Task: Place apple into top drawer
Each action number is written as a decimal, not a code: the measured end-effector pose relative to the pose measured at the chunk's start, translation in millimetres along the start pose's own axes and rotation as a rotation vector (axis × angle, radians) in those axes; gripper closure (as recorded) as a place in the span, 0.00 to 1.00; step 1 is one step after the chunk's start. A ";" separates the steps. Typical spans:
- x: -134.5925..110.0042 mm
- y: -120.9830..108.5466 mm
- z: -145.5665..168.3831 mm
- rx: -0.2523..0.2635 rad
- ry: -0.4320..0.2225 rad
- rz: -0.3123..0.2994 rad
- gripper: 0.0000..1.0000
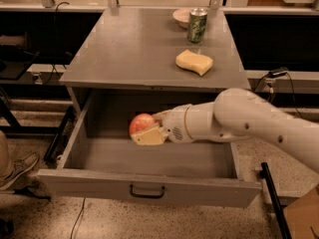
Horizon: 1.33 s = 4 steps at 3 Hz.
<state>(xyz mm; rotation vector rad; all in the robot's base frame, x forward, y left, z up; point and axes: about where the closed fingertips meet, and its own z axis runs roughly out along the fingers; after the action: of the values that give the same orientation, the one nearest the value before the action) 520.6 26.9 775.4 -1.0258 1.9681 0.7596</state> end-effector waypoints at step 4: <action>50.1 -37.4 132.6 0.105 -0.084 0.030 0.83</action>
Offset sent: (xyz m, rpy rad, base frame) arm 0.0453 0.0462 -0.1253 0.0227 -0.0272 -0.1569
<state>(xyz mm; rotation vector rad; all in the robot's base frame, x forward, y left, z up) 581.4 91.3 658.5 -0.8900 1.9335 0.6975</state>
